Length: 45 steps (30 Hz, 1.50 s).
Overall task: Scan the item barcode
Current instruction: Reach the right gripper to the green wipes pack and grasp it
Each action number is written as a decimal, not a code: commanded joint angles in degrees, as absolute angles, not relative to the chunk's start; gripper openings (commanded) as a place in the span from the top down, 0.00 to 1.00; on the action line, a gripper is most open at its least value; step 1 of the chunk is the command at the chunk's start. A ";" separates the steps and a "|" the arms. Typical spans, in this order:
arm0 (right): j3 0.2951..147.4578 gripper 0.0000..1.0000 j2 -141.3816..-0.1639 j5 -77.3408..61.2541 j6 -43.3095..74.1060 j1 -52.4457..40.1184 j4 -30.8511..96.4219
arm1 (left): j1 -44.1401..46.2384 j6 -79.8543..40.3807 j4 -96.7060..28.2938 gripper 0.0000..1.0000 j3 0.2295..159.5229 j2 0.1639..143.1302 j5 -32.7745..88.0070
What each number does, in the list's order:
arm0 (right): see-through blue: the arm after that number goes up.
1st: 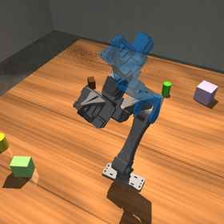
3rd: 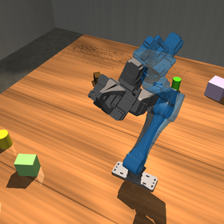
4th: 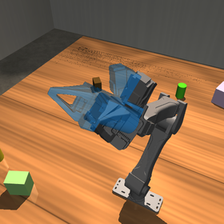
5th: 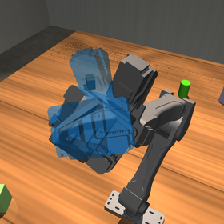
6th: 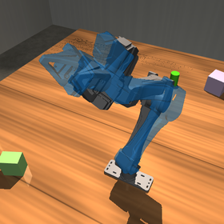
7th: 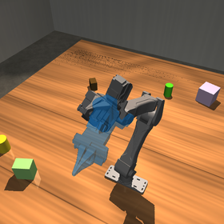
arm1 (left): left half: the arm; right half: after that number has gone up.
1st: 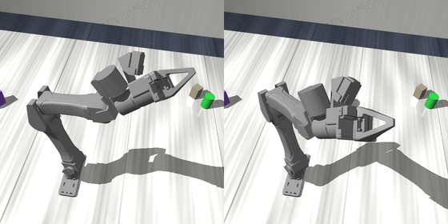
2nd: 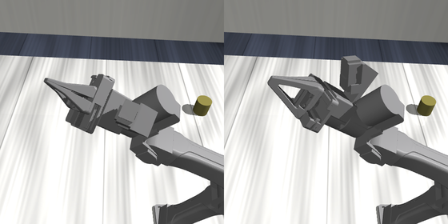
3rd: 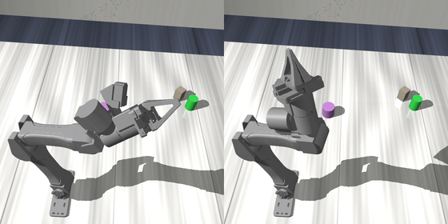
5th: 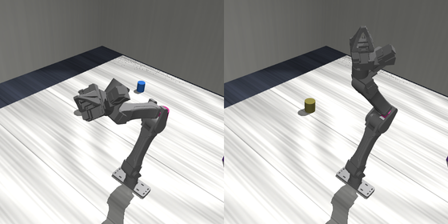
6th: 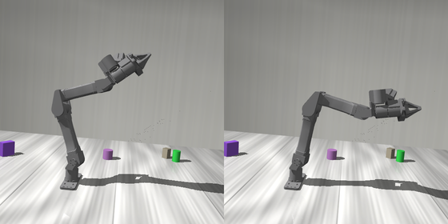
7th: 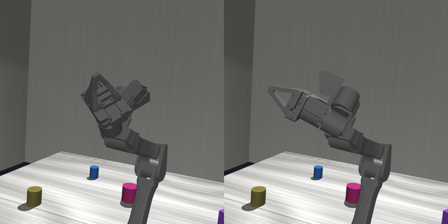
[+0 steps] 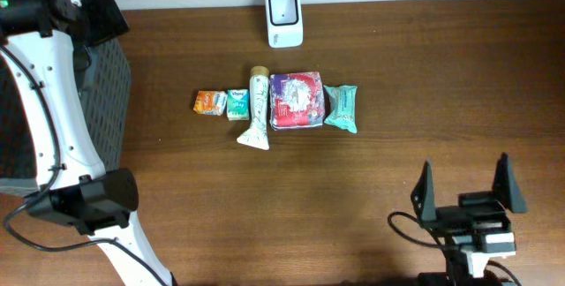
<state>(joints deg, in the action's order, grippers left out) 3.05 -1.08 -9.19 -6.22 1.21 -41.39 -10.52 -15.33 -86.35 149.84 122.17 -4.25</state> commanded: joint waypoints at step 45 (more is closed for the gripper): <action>91.29 0.43 -124.25 -29.34 10.72 -4.12 47.59 | -10.57 -15.81 -86.24 0.01 149.99 121.80 -3.86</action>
